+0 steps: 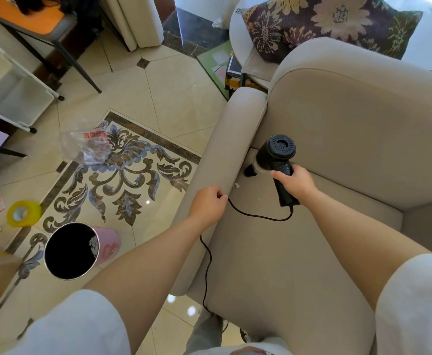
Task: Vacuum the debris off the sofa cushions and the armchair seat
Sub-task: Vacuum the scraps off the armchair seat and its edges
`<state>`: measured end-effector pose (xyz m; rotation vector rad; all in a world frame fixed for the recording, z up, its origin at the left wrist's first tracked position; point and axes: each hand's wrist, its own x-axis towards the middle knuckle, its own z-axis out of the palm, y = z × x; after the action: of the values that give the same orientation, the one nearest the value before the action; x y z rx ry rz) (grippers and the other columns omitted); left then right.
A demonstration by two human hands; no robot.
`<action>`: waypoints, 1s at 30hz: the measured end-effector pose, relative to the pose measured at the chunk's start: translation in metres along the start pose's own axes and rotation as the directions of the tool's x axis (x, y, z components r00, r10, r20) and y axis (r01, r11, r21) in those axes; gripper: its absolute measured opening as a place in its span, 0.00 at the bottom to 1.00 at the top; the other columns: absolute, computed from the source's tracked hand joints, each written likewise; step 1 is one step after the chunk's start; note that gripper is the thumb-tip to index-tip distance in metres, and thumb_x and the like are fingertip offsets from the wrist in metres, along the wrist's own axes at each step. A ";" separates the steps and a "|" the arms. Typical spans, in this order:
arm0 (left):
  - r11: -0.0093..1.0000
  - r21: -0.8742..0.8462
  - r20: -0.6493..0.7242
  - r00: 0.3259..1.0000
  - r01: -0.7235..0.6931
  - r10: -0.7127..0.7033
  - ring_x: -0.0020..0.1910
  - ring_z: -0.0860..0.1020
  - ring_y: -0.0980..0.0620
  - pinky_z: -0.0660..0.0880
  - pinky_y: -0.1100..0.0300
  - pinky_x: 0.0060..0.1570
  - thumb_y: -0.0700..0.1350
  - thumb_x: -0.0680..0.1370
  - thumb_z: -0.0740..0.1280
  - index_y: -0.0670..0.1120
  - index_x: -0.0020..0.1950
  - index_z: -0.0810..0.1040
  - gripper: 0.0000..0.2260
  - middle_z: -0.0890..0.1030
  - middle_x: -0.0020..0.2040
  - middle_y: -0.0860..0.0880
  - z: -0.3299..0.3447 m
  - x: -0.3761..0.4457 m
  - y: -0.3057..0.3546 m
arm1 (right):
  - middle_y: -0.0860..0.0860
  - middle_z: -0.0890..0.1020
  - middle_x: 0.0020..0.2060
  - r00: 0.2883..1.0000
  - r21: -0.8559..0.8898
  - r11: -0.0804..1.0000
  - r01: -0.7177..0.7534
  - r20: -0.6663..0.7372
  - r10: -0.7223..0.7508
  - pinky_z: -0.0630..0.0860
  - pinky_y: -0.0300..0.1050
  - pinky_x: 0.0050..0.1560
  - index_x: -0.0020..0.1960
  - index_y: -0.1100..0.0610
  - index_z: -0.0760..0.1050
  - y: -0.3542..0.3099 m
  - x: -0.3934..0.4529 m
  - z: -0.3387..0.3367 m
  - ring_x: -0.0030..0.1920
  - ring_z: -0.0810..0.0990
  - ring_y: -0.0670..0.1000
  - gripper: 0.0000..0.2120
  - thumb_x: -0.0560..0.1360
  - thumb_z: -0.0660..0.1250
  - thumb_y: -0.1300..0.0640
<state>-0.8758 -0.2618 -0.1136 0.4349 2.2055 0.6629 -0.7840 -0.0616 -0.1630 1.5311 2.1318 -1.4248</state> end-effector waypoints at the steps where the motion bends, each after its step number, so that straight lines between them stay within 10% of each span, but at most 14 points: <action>1: 1.000 0.000 0.000 1.000 0.000 0.000 0.38 0.72 0.48 0.65 0.62 0.34 0.41 0.79 0.60 0.43 0.42 0.72 0.07 0.74 0.34 0.47 0.000 -0.001 -0.001 | 0.51 0.77 0.42 1.000 -0.003 1.000 -0.001 -0.003 0.001 0.70 0.45 0.41 0.51 0.54 0.69 0.000 -0.001 0.001 0.40 0.75 0.51 0.14 0.72 0.68 0.47; 30: 1.000 0.009 -0.011 1.000 -0.016 0.016 0.39 0.72 0.47 0.67 0.60 0.40 0.41 0.78 0.60 0.43 0.41 0.73 0.06 0.75 0.38 0.44 -0.002 -0.028 -0.024 | 0.54 0.78 0.44 0.999 0.034 0.999 0.004 0.044 -0.006 0.72 0.46 0.43 0.54 0.56 0.71 0.009 -0.033 0.023 0.44 0.77 0.54 0.16 0.72 0.67 0.48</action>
<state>-0.8621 -0.2955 -0.1099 0.4546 2.2181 0.6651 -0.7701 -0.1008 -0.1607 1.4922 2.0983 -1.4900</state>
